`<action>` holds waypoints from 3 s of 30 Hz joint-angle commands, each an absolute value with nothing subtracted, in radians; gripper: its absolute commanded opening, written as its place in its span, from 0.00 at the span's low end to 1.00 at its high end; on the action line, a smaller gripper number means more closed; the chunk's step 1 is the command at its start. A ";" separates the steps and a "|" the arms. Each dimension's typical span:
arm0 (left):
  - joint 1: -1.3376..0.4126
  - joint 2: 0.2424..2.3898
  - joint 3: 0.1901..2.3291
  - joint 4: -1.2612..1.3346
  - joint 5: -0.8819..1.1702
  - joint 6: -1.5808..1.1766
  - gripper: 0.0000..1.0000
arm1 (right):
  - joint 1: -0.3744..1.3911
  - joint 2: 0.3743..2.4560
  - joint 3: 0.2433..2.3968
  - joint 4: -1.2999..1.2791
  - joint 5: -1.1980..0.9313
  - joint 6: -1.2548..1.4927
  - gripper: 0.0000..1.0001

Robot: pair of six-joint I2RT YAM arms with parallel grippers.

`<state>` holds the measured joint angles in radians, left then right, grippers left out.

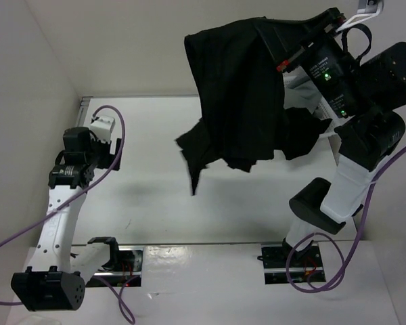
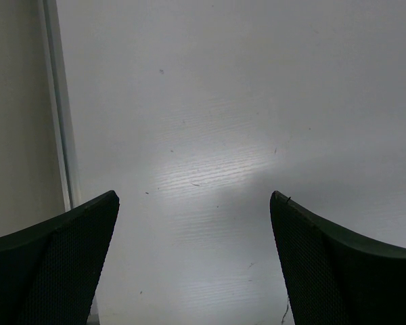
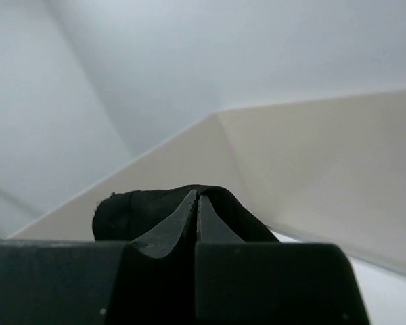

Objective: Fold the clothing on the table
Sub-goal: Move the skirt to the center of the board, then flatten the skirt out

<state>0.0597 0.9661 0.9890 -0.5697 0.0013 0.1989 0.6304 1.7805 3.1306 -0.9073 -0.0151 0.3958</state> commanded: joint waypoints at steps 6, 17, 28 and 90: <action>0.066 0.948 1.094 -0.557 0.020 0.109 0.98 | 0.637 1.928 3.137 -0.866 -0.209 0.546 0.00; 0.075 0.969 1.141 -0.577 -0.109 0.170 0.99 | 0.707 2.255 3.137 -1.304 -0.007 0.522 0.83; -0.266 1.072 1.210 -0.854 0.115 0.424 0.99 | 0.764 1.824 2.690 -1.289 0.452 0.587 0.98; -0.959 1.269 0.948 -0.586 -0.236 0.298 0.00 | 0.233 1.758 1.060 -0.066 -0.462 0.727 0.00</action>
